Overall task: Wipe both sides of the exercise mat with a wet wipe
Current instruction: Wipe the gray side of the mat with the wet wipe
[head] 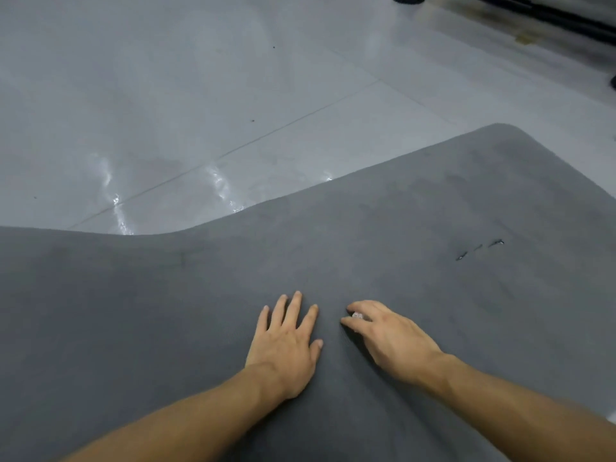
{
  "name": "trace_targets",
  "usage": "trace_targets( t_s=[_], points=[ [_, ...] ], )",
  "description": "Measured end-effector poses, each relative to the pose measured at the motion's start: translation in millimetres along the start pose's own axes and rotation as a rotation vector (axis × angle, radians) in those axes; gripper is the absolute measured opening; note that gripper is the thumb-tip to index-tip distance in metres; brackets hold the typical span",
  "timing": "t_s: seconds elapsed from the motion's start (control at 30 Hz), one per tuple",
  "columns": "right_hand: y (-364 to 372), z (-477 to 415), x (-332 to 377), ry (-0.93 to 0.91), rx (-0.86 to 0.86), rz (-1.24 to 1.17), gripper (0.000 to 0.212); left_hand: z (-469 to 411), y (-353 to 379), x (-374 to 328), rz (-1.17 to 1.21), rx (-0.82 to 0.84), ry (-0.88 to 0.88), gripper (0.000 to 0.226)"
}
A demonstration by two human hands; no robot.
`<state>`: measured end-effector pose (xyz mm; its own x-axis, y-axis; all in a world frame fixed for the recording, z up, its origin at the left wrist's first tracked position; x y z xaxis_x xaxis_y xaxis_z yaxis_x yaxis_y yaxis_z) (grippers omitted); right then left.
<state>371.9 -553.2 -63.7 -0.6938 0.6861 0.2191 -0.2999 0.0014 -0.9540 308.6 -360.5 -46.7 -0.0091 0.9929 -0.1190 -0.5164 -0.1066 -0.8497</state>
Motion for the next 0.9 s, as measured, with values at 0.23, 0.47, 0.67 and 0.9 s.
trace_targets(
  t_s=[0.23,0.47,0.67,0.9],
  points=[
    [21,84,-28,-0.059,0.031,0.095,0.061,27,12,-36,0.039,-0.001,0.047,0.071],
    [21,86,-4,0.013,-0.120,-0.056,0.045,34,24,-89,0.105,0.040,0.144,0.072],
    [27,91,-10,0.001,-0.061,-0.113,0.032,32,28,-108,0.067,0.071,0.183,0.075],
    [28,130,-27,0.035,0.027,-0.076,0.057,40,41,-130,0.012,0.084,0.240,0.069]
  ],
)
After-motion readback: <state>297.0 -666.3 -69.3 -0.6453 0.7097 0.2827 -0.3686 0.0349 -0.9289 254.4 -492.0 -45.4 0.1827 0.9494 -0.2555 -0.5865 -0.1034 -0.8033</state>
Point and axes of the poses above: each hand's wrist, its own z-axis away from the middle knuckle, its own y-axis out of the palm, x = y × z, the point moved 3 cm from there along -z, towards the middle knuckle, and after that the axes turned 4 degrees about z, right-handed, at the moved point
